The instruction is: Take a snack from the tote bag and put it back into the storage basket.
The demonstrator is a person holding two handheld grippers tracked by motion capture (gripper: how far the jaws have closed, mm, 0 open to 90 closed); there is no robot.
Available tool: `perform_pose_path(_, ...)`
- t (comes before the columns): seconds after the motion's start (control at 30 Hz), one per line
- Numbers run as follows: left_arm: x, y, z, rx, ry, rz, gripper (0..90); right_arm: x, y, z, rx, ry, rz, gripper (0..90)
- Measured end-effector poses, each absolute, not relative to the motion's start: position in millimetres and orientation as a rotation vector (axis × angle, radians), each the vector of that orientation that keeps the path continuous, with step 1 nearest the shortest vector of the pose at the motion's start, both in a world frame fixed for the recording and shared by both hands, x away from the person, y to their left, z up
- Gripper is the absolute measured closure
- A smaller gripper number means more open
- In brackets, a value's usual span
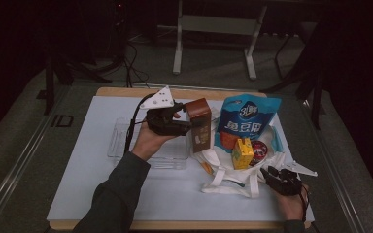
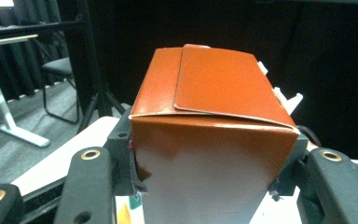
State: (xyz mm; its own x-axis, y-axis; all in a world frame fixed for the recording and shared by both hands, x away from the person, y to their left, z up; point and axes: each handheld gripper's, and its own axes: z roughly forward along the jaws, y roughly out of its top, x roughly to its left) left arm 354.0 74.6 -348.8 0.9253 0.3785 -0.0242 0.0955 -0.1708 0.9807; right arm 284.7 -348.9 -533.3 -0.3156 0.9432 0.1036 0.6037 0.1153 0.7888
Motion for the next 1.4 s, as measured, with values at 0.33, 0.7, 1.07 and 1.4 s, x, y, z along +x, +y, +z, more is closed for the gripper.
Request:
perform_pose_path(0.33, 355, 100, -349, 1.740, 0.395, 0.301, 42.8, 285, -349, -533, 1.499, 1.974, 1.068, 60.1)
perform_pose_path(0.7, 355, 129, -350, 1.755, 0.432, 0.353, 42.8, 285, -349, -533, 1.500, 1.973, 1.071, 60.1)
perform_pose_path(1.07, 357, 156, -353, 1.786, 0.473, 0.394, 42.8, 285, -349, -533, 1.500, 1.973, 1.072, 60.1)
perform_pose_path(1.4, 356, 180, -355, 1.808, 0.507, 0.425, 42.8, 285, -349, -533, 1.499, 1.973, 1.071, 60.1)
